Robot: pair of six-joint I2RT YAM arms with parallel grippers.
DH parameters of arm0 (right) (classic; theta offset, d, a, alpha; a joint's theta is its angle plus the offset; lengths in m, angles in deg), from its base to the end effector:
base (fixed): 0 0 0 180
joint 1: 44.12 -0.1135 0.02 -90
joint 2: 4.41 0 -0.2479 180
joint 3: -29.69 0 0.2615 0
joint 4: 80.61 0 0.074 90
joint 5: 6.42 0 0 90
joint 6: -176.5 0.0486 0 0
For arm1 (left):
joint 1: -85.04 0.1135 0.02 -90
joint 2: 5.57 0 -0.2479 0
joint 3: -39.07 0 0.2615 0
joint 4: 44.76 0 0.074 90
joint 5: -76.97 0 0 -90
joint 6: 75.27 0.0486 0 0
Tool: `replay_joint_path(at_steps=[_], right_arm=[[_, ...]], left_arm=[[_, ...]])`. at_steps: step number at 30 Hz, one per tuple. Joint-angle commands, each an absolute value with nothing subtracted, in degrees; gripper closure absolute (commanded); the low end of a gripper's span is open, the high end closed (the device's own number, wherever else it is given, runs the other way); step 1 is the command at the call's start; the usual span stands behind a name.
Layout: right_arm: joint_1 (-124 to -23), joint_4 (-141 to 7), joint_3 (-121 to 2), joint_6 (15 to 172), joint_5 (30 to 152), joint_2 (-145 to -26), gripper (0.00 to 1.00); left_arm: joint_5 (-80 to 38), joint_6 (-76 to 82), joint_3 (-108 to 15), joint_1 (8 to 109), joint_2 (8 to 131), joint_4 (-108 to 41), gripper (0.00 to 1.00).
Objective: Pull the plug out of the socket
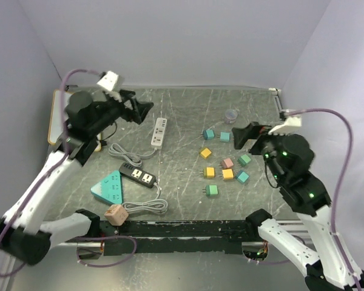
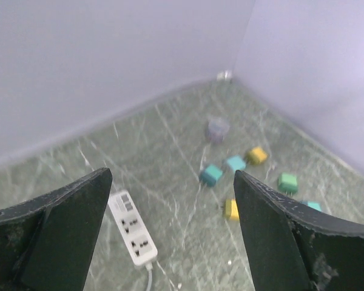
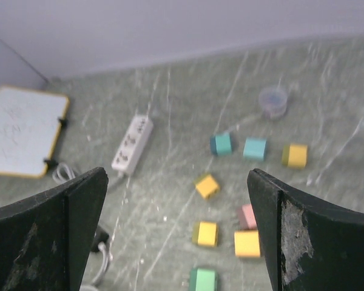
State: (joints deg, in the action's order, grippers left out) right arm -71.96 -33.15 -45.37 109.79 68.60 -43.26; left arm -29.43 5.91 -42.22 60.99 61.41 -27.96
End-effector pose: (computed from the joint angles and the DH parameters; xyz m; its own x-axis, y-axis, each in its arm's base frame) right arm 0.1443 0.0620 0.3999 -0.2482 0.3009 -0.9208 -0.1403 0.9294 0.3415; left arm 0.2656 -0.1335 0.4011 -0.1386 -0.0992 -0.9854 0.6348 0.7548 -0.1653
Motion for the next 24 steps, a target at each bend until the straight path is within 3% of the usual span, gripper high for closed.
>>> replay_joint_path(at_steps=[1,11,24], right_arm=[[-72.06,-32.92,-50.61,102.32,65.16,-41.06,0.0],[-72.07,-31.5,-55.45,98.88,64.75,-42.91,0.0],[-72.07,-35.21,-51.68,98.87,62.76,-42.01,0.0]], left_arm=[[-25.34,8.12,-39.75,60.45,48.01,-33.27,0.06],[-21.27,8.17,-34.16,60.43,28.1,-28.64,0.05],[-19.16,9.59,-33.46,60.43,27.43,-25.78,0.06]])
